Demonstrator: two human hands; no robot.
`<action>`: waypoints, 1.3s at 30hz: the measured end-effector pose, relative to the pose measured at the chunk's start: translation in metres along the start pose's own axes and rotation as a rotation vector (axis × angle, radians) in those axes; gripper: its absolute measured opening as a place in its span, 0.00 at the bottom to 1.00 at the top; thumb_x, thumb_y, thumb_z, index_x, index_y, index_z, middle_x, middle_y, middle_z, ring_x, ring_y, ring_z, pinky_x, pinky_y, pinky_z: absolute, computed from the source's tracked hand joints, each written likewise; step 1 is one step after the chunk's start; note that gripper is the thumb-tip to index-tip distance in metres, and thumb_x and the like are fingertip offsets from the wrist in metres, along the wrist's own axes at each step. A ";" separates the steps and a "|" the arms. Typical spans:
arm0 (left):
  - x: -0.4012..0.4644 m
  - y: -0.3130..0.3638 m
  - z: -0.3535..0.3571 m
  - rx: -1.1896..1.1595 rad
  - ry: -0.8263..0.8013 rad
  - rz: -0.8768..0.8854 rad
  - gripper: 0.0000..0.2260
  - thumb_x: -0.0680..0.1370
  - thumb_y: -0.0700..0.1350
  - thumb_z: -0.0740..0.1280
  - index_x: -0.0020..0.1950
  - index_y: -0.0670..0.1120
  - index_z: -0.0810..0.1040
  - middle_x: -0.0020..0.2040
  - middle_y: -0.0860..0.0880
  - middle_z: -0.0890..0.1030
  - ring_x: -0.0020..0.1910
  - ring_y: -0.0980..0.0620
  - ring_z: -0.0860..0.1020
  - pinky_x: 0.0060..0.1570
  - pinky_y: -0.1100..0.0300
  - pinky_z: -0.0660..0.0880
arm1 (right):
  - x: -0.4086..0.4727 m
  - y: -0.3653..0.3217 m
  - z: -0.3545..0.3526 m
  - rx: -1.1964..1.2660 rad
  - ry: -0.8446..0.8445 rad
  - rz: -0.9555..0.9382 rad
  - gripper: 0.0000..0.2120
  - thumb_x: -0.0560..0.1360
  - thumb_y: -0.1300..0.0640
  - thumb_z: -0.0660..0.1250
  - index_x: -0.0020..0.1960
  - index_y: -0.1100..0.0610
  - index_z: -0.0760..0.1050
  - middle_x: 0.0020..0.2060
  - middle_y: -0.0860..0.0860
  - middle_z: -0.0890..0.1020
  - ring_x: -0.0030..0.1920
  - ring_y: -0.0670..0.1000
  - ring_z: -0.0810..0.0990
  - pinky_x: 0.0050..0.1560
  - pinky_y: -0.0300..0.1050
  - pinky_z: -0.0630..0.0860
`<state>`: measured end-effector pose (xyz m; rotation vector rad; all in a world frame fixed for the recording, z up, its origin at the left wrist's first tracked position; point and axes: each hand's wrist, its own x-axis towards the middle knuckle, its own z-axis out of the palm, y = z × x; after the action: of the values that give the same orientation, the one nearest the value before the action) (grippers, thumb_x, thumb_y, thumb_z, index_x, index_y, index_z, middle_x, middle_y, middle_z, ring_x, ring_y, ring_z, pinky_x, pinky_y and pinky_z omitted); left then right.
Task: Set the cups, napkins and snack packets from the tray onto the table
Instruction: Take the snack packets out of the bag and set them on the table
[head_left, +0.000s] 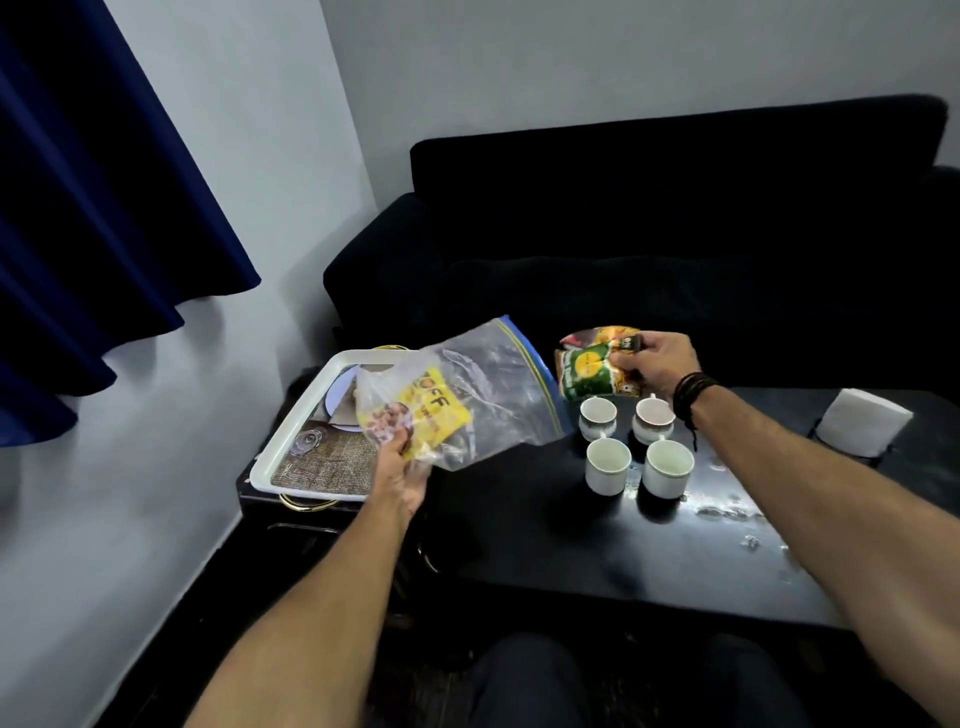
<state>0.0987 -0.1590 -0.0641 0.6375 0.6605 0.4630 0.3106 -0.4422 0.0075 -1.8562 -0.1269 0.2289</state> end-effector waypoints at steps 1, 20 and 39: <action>0.001 0.007 -0.003 -0.018 0.015 0.010 0.12 0.82 0.37 0.59 0.65 0.40 0.73 0.59 0.41 0.82 0.55 0.44 0.82 0.60 0.43 0.77 | 0.003 0.004 -0.002 0.001 0.065 0.008 0.17 0.68 0.61 0.78 0.57 0.60 0.82 0.49 0.58 0.86 0.49 0.56 0.85 0.55 0.55 0.82; 0.016 0.029 -0.051 -0.032 0.044 0.011 0.18 0.82 0.46 0.60 0.71 0.44 0.72 0.67 0.41 0.79 0.67 0.39 0.77 0.69 0.40 0.70 | -0.030 0.079 0.137 -0.686 -0.230 0.078 0.21 0.74 0.55 0.67 0.66 0.56 0.72 0.64 0.60 0.76 0.64 0.61 0.76 0.64 0.52 0.74; -0.016 0.016 -0.009 0.323 -0.175 -0.050 0.13 0.84 0.46 0.57 0.62 0.42 0.75 0.52 0.42 0.84 0.47 0.43 0.84 0.47 0.47 0.83 | -0.035 -0.024 0.118 0.065 -0.877 0.063 0.11 0.80 0.56 0.64 0.59 0.61 0.77 0.47 0.54 0.81 0.43 0.50 0.81 0.49 0.44 0.78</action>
<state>0.0786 -0.1531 -0.0521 0.9534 0.5873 0.2506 0.2508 -0.3316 0.0007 -1.5799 -0.6503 1.0663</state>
